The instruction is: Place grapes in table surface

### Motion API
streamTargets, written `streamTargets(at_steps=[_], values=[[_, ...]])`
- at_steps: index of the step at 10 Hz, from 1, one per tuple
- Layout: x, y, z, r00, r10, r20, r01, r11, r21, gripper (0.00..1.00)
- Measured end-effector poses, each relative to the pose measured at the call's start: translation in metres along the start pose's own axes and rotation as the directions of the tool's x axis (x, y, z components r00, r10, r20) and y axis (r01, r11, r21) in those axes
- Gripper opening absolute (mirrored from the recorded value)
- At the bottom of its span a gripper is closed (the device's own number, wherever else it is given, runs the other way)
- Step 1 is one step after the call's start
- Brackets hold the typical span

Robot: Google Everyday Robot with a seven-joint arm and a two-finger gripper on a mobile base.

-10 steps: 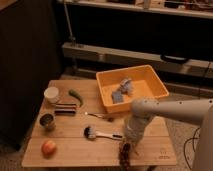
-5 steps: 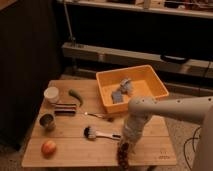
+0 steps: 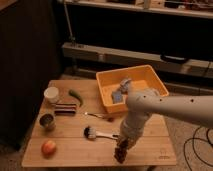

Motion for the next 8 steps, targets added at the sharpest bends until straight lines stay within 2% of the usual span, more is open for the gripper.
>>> streamTargets(at_steps=[2,5,7,8], values=[[0.016,-0.001,-0.039,0.998,0.001,0.067,-0.001,1.0,0.003,0.0],[0.034,-0.016,-0.096,0.986,0.027,0.162,-0.027,1.0,0.0,0.0],[0.031,-0.029,-0.128,0.977,0.047,0.209,-0.047,0.999,-0.007,0.0],[0.027,-0.03,-0.135,0.975,0.052,0.217,-0.051,0.999,-0.01,0.0]])
